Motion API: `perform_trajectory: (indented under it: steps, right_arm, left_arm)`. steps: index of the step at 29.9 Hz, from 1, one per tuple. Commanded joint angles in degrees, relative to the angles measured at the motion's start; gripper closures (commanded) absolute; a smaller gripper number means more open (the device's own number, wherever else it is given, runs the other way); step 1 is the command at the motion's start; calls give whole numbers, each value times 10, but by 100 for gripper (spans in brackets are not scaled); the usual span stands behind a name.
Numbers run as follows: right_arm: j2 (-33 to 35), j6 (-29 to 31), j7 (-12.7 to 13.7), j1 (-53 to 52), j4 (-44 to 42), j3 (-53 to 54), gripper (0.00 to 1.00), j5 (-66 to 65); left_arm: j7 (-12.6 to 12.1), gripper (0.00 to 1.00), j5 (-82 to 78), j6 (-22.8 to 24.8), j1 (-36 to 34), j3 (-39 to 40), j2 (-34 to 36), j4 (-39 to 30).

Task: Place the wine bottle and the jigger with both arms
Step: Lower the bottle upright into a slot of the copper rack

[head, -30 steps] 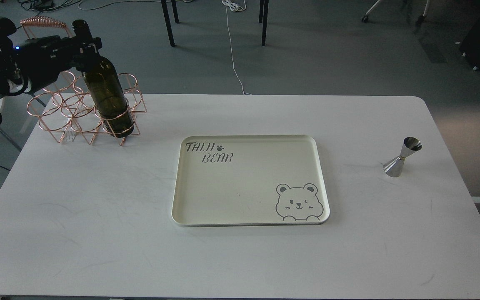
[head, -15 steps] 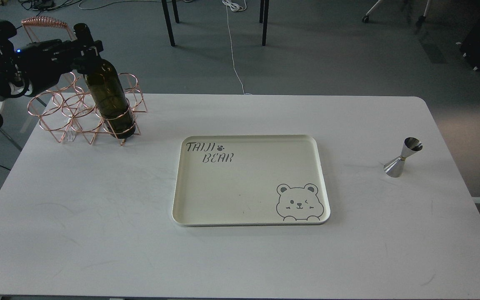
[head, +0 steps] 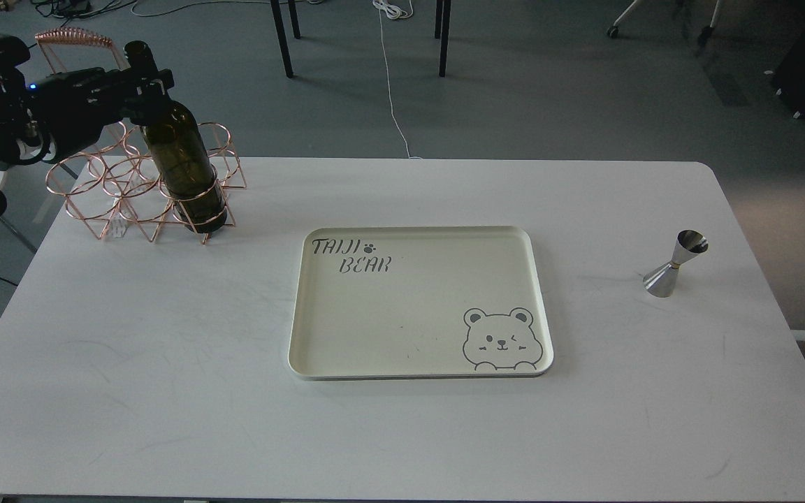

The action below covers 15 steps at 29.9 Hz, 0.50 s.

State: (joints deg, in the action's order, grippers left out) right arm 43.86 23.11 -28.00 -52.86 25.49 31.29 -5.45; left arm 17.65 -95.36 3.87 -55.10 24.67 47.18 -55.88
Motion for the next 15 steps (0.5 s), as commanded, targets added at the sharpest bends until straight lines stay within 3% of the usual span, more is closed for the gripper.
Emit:
perform_trajectory:
  steps: [1,3,4,6,7,15]
  right_arm:
    - [1,1,0,0,0,0,3,0]
    - [2,1,0,0,0,0,3,0]
    - [3,1,0,0,0,0,3,0]
    - [3,1,0,0,0,0,3,0]
    - [3,2,0,0,0,0,3,0]
    - [3,1,0,0,0,0,3,0]
  left_arm:
    - [1,29,5,-1,0,0,-2,0]
    - [2,29,8,-3,0,0,-2,0]
    - [2,37,8,-9,0,0,-2,0]
    - [0,69,3,-12,1,-1,-2,0]
    - [1,75,3,-12,1,-2,-2,1]
    - [4,85,4,-12,2,-1,-2,2]
